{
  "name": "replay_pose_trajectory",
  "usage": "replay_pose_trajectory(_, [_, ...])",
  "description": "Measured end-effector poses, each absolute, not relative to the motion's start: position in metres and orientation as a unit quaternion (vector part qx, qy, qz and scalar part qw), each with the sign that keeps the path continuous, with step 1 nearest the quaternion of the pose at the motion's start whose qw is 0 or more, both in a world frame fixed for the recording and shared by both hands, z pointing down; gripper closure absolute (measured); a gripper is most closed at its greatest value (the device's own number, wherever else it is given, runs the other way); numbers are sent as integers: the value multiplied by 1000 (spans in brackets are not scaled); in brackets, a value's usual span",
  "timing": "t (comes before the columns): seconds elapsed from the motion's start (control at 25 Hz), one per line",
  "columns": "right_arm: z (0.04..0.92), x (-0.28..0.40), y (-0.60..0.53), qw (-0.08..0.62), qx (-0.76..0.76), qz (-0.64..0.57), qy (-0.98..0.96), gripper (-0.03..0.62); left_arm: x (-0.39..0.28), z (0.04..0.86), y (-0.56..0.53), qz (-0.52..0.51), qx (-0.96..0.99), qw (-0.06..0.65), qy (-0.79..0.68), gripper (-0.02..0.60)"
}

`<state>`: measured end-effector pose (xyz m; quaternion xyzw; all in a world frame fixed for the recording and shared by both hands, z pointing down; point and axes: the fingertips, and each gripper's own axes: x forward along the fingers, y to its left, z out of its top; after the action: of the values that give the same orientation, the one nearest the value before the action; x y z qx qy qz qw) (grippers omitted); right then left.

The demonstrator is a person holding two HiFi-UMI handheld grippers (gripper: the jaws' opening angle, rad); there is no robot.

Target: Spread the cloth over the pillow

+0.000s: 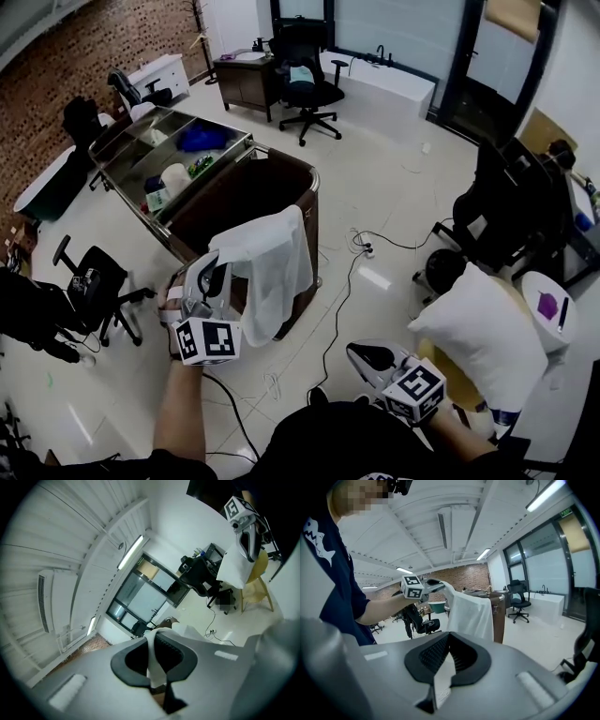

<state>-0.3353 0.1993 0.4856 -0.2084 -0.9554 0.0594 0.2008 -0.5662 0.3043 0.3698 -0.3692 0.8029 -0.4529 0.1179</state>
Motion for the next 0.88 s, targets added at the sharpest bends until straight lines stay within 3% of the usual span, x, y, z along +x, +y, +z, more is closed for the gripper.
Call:
replay_pose_trajectory(0.6, [445,-342,190,134,-202,32,-970,586,-523,288,239,-466,-399,158,774,581])
replay_pose_trajectory(0.68, [438,-342,180,121,-191,32,-974,554,-515,278,230,-465,-401,163,772,581])
replay_pose_trajectory(0.76, [433,-341,173,114,-188,28,-975,480,-504,269,218,-464,-408,168,768,581])
replay_pose_trajectory(0.88, [429,-339,167,111,-192,27,-975,466,-485,254,199,-462,-415,179,763,581])
